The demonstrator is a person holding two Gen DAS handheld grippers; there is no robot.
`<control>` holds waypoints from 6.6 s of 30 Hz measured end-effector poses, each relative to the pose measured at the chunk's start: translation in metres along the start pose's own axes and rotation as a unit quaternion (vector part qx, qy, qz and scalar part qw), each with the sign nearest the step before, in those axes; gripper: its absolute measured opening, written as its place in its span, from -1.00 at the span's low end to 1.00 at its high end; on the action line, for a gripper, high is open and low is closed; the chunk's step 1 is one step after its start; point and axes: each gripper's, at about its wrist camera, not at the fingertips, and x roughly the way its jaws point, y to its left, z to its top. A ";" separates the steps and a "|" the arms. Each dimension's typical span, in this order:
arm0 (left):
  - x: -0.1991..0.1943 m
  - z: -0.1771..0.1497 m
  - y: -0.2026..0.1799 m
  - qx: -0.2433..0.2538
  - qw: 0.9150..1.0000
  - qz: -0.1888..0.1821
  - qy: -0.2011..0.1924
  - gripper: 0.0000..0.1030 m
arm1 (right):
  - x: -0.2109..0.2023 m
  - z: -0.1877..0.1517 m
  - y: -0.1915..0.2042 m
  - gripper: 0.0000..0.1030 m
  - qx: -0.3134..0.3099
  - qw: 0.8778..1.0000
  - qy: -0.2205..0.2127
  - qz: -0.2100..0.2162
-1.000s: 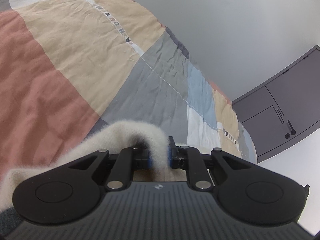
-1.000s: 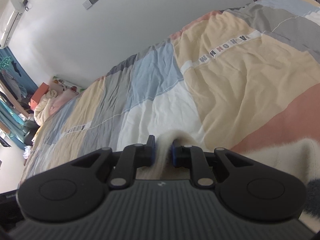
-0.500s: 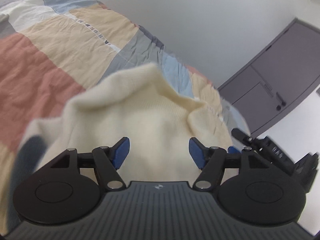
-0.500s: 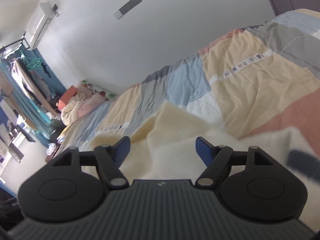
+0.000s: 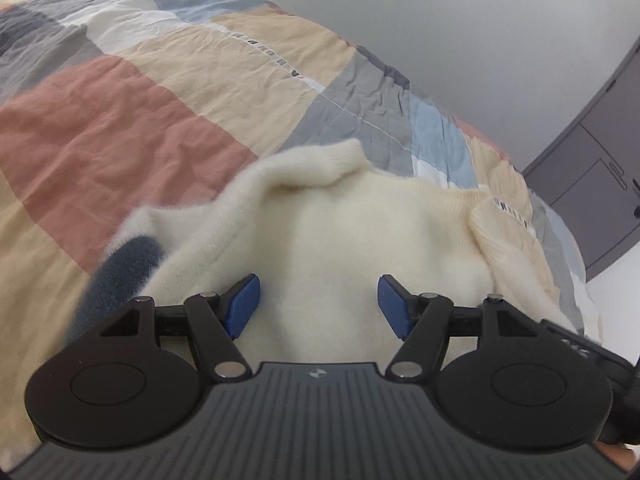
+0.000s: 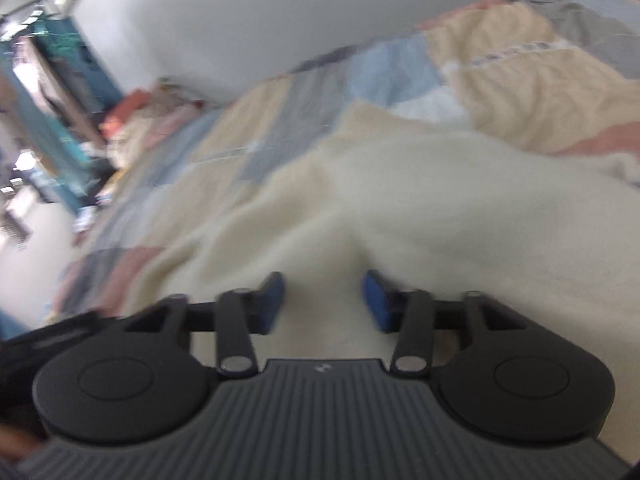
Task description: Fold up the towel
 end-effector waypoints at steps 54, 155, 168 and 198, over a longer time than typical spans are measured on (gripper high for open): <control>-0.125 -0.110 -0.034 -0.018 0.999 -0.034 -0.018 0.37 | -0.171 -0.065 -0.030 -0.69 0.135 0.990 -0.051 0.009; -0.219 -0.128 0.013 -0.200 0.976 -0.078 -0.033 -0.34 | -0.248 -0.068 -0.081 -0.38 0.246 0.963 -0.084 0.073; -0.206 -0.095 0.010 -0.202 0.974 -0.095 -0.029 -0.21 | -0.240 -0.045 -0.077 -0.34 0.247 0.962 -0.083 0.083; -0.019 0.023 0.026 -0.176 0.979 -0.106 -0.006 0.06 | -0.064 0.051 -0.076 -0.23 0.224 0.971 -0.078 -0.001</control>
